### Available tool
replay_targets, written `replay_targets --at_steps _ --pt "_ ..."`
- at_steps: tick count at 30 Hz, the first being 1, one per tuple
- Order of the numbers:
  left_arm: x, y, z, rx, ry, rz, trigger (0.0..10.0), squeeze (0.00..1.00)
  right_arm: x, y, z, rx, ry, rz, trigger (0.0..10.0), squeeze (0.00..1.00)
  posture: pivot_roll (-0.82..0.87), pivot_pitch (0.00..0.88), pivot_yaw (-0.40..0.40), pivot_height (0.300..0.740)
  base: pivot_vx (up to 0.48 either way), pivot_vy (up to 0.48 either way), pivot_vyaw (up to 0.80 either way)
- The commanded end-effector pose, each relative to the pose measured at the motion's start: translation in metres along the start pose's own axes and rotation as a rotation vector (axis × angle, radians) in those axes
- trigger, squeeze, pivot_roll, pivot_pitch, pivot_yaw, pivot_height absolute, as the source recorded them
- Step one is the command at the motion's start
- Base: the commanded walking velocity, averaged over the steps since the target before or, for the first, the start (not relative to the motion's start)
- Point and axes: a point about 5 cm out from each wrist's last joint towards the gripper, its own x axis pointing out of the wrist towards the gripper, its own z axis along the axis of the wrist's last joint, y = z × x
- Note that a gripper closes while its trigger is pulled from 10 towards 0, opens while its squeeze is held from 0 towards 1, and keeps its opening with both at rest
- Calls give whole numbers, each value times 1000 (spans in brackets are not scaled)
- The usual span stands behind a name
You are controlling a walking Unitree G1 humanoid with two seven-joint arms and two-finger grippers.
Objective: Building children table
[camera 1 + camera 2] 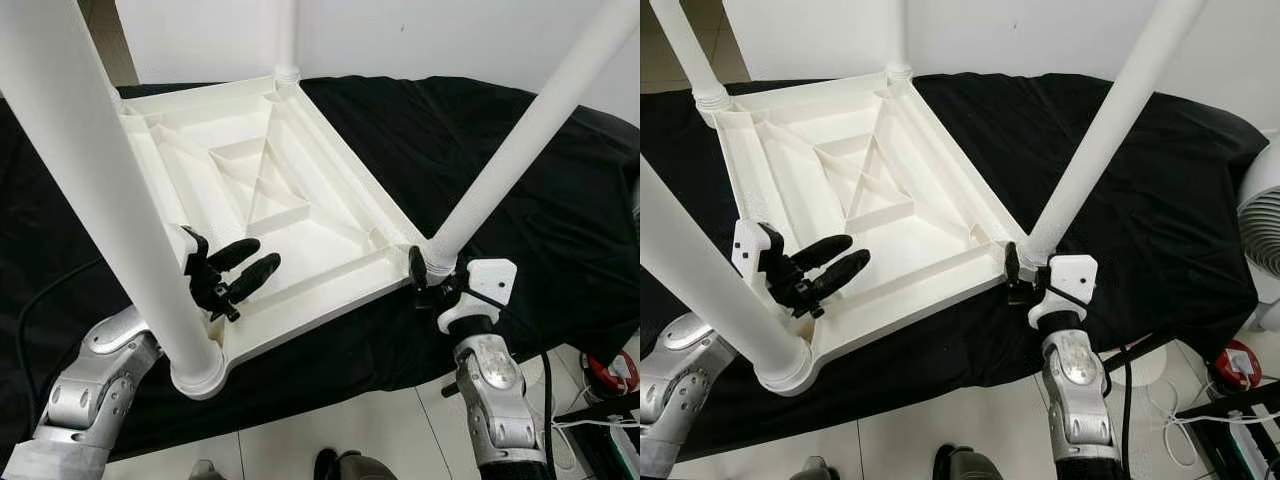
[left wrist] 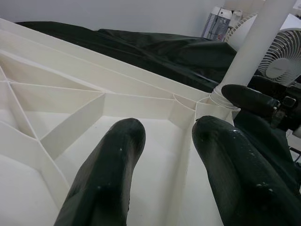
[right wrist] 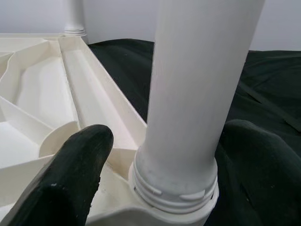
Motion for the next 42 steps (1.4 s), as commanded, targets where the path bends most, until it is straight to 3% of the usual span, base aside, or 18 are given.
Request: replay_targets --at_steps 1,4,7,11,13,16,23,24,25,29,33,38,42 --pt "-1 -21 -2 -11 13 -278 10000 0 1 -7 -4 -4 10 -49 10000 0 79 142 -68 740 0 0 0" --pt "-2 -23 -1 -14 14 -292 10000 0 6 -9 -6 2 16 -68 10000 0 81 143 -63 740 0 0 0" --pt "-4 -31 0 -27 17 -317 10000 0 27 -18 -8 -4 16 -118 10000 0 80 144 -55 740 0 0 0" --pt "-4 -36 1 -39 11 -322 10000 0 38 -24 -8 0 19 -130 10000 0 84 146 -52 740 0 0 0" --pt "-4 -44 4 -58 -6 -340 10000 0 56 -32 -6 -1 13 -158 10000 0 92 146 -56 740 0 0 0" --pt "-4 -47 5 -64 -11 -349 10000 0 60 -32 -5 -3 11 -161 10000 0 92 146 -56 740 0 0 0" --pt "-2 -54 5 -86 -7 -379 10000 0 76 -26 -4 32 16 -155 10000 0 104 140 -48 740 0 0 0" --pt "6 -61 8 -115 -27 -406 10000 0 92 -11 -5 83 40 -92 10000 0 104 133 -32 740 0 0 0" --pt "9 -64 9 -123 -34 -414 10000 0 96 -5 -5 98 51 -66 10000 0 104 133 -32 740 0 0 0" --pt "13 -66 10 -132 -45 -428 10000 0 100 0 -5 102 59 -50 10000 0 105 133 -25 740 0 0 0" --pt "28 -74 13 -163 -68 -445 10000 0 110 10 -4 102 84 -13 10000 0 100 142 -8 740 0 0 0" --pt "39 -78 13 -159 -75 -436 10000 0 112 11 -4 95 90 -26 10000 0 110 151 -9 740 0 0 0" --pt "40 -68 10 -125 -61 -358 10000 0 107 8 -6 111 62 -45 10000 0 115 158 -13 740 0 0 0"
